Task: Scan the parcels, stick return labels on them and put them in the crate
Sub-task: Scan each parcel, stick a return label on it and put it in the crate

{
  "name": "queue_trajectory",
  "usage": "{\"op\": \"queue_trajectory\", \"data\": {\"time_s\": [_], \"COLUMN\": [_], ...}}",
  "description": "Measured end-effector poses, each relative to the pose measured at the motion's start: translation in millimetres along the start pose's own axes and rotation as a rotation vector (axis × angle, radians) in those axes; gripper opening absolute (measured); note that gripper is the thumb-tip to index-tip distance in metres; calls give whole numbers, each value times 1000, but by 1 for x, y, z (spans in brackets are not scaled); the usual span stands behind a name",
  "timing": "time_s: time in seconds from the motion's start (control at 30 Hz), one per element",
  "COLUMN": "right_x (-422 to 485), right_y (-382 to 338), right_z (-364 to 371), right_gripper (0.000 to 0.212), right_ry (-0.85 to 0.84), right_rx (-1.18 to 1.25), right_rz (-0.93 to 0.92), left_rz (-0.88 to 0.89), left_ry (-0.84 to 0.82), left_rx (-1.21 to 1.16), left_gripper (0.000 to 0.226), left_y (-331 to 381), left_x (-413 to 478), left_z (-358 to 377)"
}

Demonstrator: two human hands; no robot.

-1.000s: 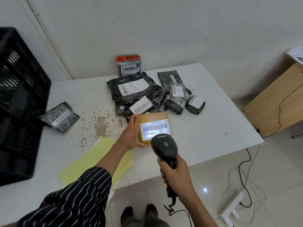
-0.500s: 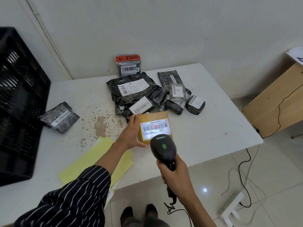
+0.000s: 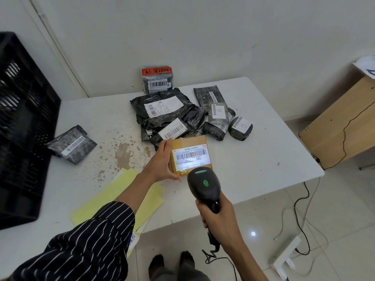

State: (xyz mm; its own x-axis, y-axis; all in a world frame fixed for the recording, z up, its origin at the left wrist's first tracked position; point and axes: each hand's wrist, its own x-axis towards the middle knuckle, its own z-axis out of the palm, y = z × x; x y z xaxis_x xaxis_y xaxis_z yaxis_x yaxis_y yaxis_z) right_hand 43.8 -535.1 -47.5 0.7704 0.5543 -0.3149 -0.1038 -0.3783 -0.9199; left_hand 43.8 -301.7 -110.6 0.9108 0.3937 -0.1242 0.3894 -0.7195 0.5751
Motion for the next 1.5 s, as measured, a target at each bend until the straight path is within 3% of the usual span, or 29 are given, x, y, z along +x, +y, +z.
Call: {"op": "queue_trajectory", "data": {"time_s": [0.83, 1.0, 1.2, 1.5], "right_x": [-4, 5, 77, 165], "right_y": [1, 7, 50, 77], "right_z": [-7, -9, -39, -66], "right_gripper": [14, 12, 28, 42], "right_ry": [-30, 42, 169, 178], "right_rx": [27, 3, -428, -938], "right_rz": [-47, -23, -62, -28], "left_rz": [-37, -46, -27, -136], "left_ry": [-34, -38, -78, -182], "left_rx": [17, 6, -50, -141], "left_gripper": [136, 137, 132, 134], "left_y": [6, 7, 11, 10], "left_x": [-1, -3, -22, -37], "left_z": [-3, -4, 6, 23]}}
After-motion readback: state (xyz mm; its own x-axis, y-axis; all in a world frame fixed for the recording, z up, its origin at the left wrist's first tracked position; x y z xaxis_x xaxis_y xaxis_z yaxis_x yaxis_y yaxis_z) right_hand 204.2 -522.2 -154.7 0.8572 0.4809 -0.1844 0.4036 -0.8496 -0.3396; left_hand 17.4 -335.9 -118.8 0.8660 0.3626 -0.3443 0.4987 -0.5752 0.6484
